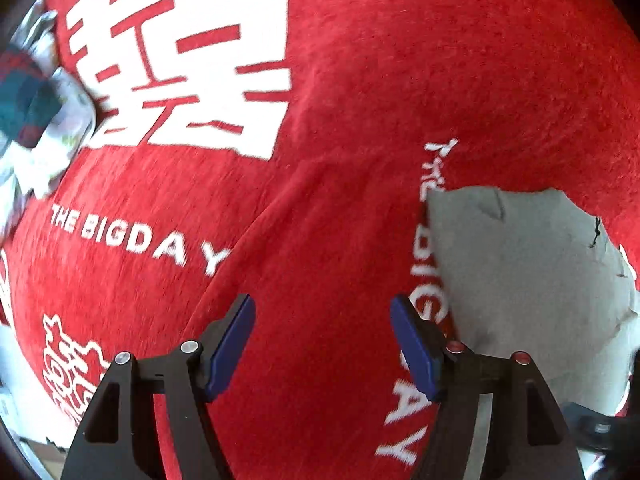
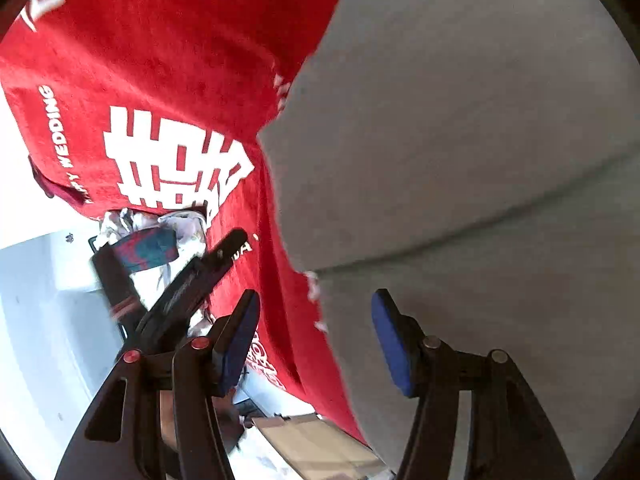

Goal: Fold small clothes

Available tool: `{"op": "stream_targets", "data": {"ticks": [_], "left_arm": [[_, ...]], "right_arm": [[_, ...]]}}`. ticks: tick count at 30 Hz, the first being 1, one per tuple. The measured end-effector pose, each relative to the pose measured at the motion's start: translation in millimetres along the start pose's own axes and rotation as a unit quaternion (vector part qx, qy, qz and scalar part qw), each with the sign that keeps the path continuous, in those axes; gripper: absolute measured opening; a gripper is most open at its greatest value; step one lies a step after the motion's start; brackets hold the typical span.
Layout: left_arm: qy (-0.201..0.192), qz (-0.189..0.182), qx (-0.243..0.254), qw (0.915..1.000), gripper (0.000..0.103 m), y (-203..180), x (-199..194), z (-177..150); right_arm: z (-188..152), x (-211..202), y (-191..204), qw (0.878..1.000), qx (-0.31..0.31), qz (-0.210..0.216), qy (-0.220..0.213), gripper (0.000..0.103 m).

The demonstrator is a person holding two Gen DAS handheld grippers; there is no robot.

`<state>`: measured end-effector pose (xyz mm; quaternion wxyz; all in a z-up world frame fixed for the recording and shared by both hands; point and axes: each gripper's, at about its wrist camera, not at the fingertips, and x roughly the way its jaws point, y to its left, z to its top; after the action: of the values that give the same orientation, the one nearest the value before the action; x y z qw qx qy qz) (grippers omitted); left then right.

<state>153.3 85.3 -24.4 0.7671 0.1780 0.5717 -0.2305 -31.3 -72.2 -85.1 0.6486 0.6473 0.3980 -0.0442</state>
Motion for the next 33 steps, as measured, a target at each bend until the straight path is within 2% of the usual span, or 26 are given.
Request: {"op": "stream_targets", "data": {"ticks": [1,2,3,4,7,11,13,14,15,17,19,21,25,27,28,29,32,33], "left_arm": [[0.004,0.002,0.000,1.0000,0.071,5,0,-4],[0.007,0.004,0.002,1.0000,0.071,10,0,-9],[0.009,0.005,0.004,0.9999,0.071,13,0,-12],[0.013,0.008,0.008,0.9999,0.071,18,-1,-17],[0.014,0.012,0.010,0.9998,0.071,31,-4,-29],[0.023,0.021,0.011,0.9994,0.071,41,3,-38],[0.029,0.020,0.009,0.9993,0.071,40,5,-38],[0.028,0.016,0.009,0.9995,0.071,39,5,-37],[0.021,0.011,0.010,0.9997,0.071,35,3,-34],[0.015,0.002,0.016,0.9998,0.071,25,1,-29],[0.008,-0.011,0.022,0.9997,0.071,12,-1,-23],[0.003,-0.024,0.033,0.9991,0.071,-5,1,-17],[0.012,-0.025,0.059,0.9978,0.071,-36,16,-14],[0.017,-0.008,0.068,0.9975,0.071,-48,25,-16],[0.016,0.000,0.070,0.9974,0.071,-50,28,-17],[0.016,0.012,0.069,0.9974,0.071,-51,33,-19],[0.011,0.005,0.048,0.9988,0.071,-47,35,-21],[0.010,0.005,0.048,0.9988,0.072,-46,35,-22]], "right_arm": [[2,4,2,1.000,0.002,0.000,-0.007,0.061],[5,11,4,1.000,0.004,0.002,-0.017,0.052],[9,9,5,1.000,0.005,0.006,-0.022,0.025],[11,19,7,1.000,0.009,0.009,-0.020,0.006],[11,26,13,1.000,0.009,0.015,-0.019,0.006],[-3,57,7,1.000,-0.005,-0.021,0.004,0.007],[-2,59,9,1.000,0.002,-0.017,0.000,0.008],[-3,55,14,1.000,-0.008,-0.027,0.008,0.013],[-5,52,19,0.999,-0.025,-0.034,0.020,0.024],[-11,30,28,0.996,-0.070,-0.051,0.023,0.032],[-11,1,27,0.992,-0.092,-0.081,-0.001,0.034],[-5,-45,11,0.987,-0.089,-0.126,-0.053,0.038],[16,-136,-40,0.966,-0.013,-0.205,-0.157,0.042],[27,-170,-67,0.956,0.034,-0.224,-0.189,0.055],[32,-182,-77,0.952,0.053,-0.225,-0.200,0.056],[37,-194,-86,0.949,0.070,-0.224,-0.210,0.056],[53,-216,-101,0.942,0.093,-0.218,-0.238,0.055],[56,-218,-102,0.941,0.090,-0.219,-0.240,0.035]]}}
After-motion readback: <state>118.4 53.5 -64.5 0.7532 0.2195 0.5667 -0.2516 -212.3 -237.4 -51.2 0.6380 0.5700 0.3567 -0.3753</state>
